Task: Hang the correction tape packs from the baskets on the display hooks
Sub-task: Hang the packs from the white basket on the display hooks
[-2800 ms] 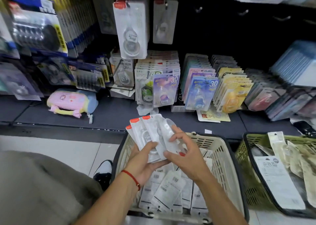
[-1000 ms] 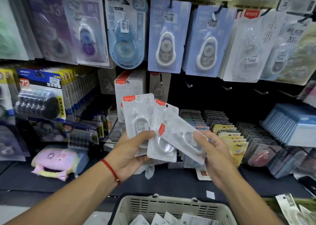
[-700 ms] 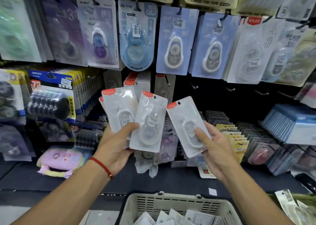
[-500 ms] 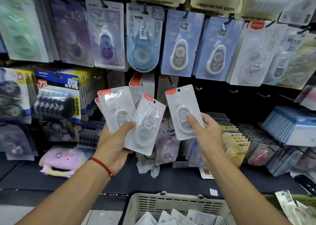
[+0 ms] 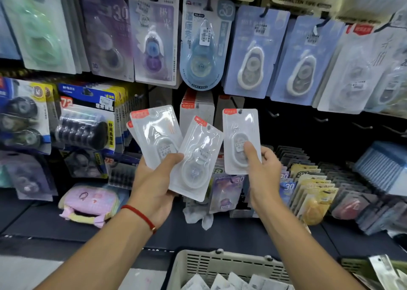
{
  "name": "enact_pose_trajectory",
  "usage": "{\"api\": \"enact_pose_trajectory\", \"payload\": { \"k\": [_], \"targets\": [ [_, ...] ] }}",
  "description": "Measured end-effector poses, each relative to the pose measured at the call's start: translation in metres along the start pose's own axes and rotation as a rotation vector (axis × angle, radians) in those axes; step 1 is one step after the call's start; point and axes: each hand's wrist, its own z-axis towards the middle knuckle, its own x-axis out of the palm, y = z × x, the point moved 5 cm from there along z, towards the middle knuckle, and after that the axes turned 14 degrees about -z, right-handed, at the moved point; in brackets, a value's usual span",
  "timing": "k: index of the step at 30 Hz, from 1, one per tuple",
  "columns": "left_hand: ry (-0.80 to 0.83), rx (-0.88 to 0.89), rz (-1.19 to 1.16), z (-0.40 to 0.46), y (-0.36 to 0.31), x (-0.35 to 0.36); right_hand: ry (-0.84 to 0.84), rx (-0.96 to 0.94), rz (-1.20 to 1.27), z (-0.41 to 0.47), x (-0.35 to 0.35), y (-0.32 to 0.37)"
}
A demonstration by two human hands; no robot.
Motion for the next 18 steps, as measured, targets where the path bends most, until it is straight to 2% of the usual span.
{"api": "enact_pose_trajectory", "payload": {
  "k": [3,5,9,11,13,16,18],
  "targets": [
    [0.017,0.008,0.005,0.003,0.000,0.001,0.003,0.003,-0.054,0.012,0.009,-0.005],
    [0.037,0.015,0.012,0.004,0.001,0.003,0.036,0.003,-0.188,0.030,0.018,-0.005],
    [0.063,0.027,0.035,0.002,0.007,0.005,0.290,0.045,-0.770,0.065,0.031,-0.010],
    [0.078,0.035,0.046,0.000,0.010,0.006,0.365,0.068,-0.945,0.069,0.026,-0.014],
    [0.102,0.038,0.053,-0.001,0.012,0.008,0.398,-0.005,-0.851,0.062,0.019,-0.011],
    [0.154,0.038,0.062,-0.001,0.016,0.014,0.573,-0.042,-0.396,0.023,0.012,0.000],
    [0.182,0.029,0.050,-0.002,0.020,0.018,0.650,-0.094,-0.293,-0.006,0.005,0.004]
  ]
}}
